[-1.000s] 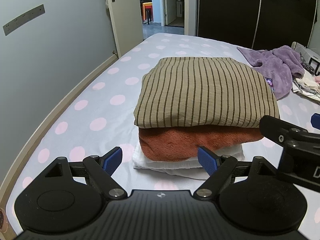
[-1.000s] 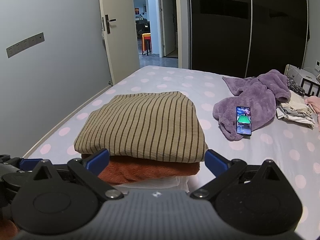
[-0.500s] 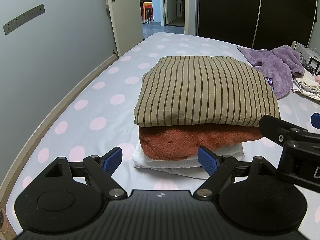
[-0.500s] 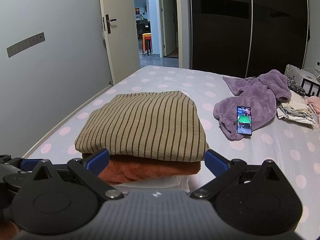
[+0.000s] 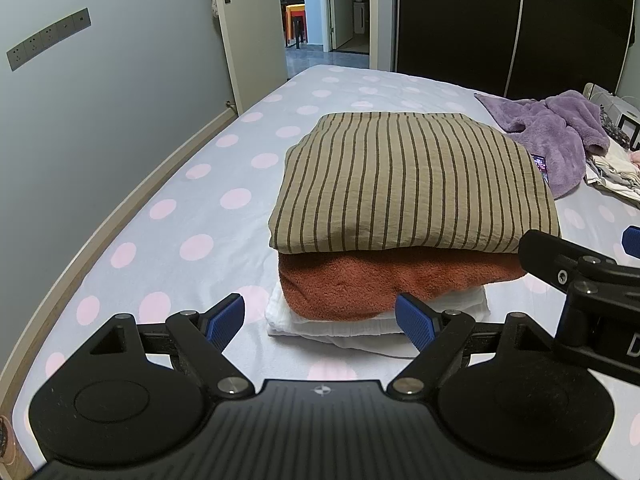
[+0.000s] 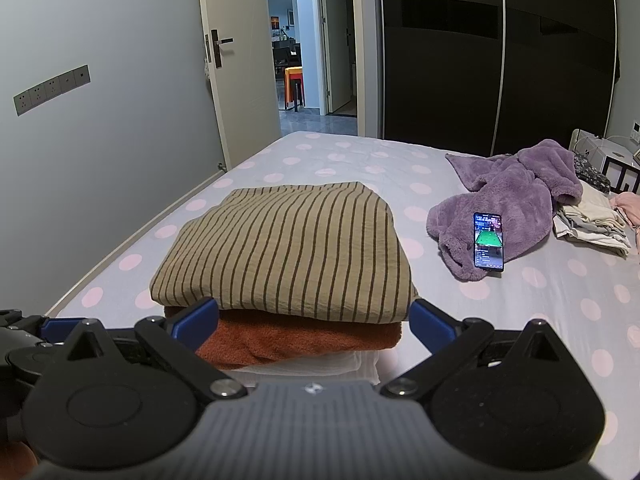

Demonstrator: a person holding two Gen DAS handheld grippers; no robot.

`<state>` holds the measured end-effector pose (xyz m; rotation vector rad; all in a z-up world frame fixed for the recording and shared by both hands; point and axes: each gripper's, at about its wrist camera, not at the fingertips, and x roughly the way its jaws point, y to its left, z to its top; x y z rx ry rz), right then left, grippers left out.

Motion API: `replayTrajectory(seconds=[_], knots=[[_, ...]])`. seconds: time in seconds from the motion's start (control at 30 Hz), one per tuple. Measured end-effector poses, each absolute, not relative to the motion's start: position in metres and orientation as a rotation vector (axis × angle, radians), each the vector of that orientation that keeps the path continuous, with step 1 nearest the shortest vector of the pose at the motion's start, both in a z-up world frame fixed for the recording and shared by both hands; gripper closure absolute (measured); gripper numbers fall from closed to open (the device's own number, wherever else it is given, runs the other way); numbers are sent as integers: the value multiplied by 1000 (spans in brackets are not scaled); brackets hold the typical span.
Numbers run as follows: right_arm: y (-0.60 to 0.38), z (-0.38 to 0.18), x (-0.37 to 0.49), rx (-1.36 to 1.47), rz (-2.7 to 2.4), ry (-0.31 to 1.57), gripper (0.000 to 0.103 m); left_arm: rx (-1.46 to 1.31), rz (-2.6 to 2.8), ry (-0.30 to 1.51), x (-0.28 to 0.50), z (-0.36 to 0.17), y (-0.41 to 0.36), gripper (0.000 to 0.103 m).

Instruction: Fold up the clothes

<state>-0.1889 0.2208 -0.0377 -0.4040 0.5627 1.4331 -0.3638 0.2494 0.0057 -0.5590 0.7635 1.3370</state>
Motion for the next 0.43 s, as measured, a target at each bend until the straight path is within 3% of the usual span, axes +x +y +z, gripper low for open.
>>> replayTrajectory(seconds=[0.43], knots=[[222, -38, -190, -402, 1433, 567, 1, -546, 1338, 754, -364, 6, 248, 20]])
